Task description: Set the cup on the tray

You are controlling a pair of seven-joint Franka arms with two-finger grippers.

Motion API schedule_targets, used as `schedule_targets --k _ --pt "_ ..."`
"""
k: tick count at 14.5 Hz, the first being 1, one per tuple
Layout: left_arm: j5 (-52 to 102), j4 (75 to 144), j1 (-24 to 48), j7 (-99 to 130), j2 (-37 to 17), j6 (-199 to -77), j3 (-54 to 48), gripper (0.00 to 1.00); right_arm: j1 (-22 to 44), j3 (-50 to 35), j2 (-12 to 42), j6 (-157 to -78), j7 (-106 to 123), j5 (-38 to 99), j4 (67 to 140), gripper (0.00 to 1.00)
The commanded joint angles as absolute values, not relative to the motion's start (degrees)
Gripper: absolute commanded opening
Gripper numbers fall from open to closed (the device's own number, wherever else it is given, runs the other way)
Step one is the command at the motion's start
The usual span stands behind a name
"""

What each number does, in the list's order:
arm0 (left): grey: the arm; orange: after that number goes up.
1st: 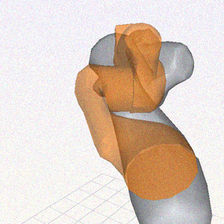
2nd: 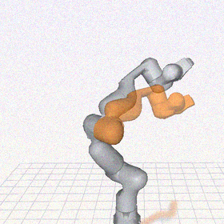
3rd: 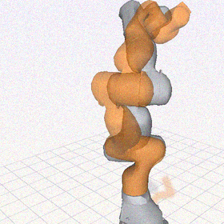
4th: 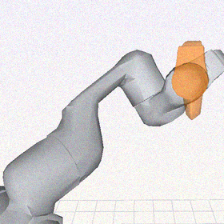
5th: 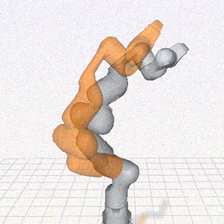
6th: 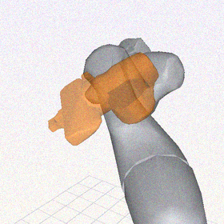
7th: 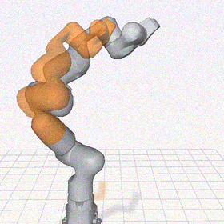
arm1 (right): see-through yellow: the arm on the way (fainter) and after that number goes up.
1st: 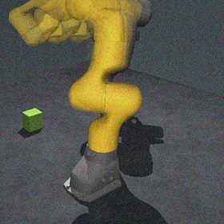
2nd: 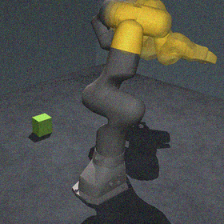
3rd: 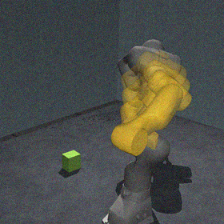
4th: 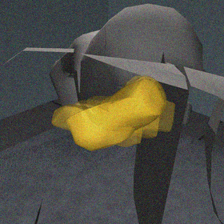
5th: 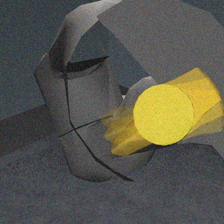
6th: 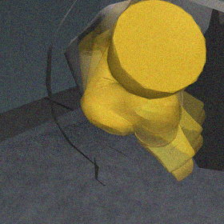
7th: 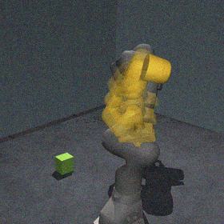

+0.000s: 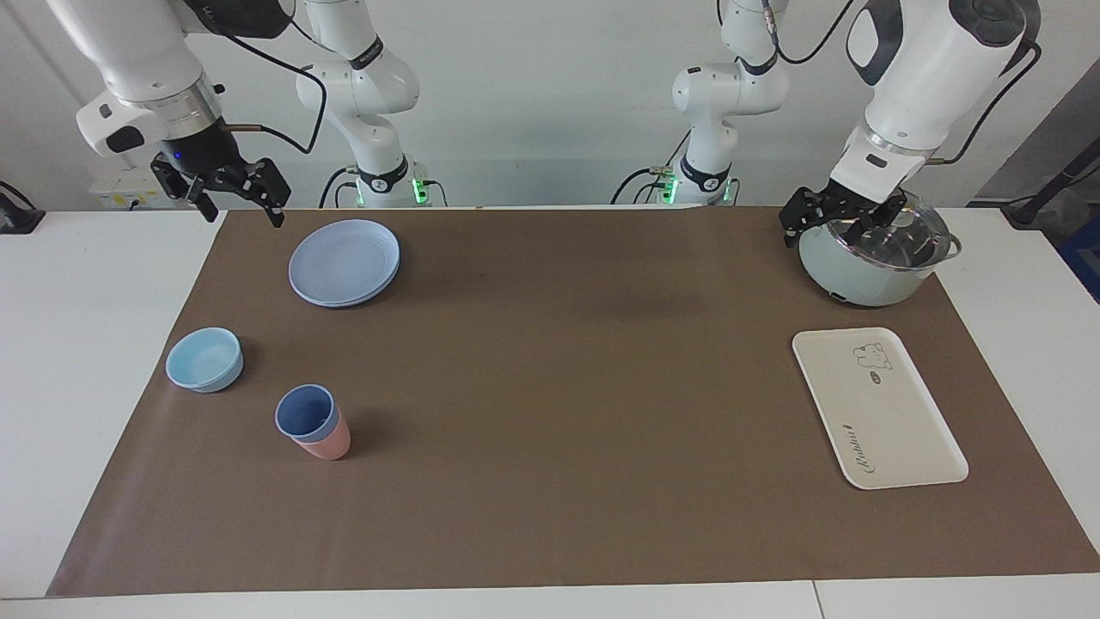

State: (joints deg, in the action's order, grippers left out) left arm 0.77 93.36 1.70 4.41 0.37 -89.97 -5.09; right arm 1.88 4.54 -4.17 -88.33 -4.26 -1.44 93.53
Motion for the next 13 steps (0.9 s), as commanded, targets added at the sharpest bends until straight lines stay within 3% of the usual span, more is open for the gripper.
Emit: schedule_targets --k 1,13 --pt "1.49 94.31 0.62 4.48 1.67 -89.74 -5.45 1.0 1.49 4.22 -5.36 -88.16 -3.25 -1.58 94.75 1.0" --pt "1.49 94.31 0.62 4.57 1.67 -89.74 -5.45 1.0 1.15 4.22 -5.8 -89.03 0.07 -1.32 95.8 1.0"
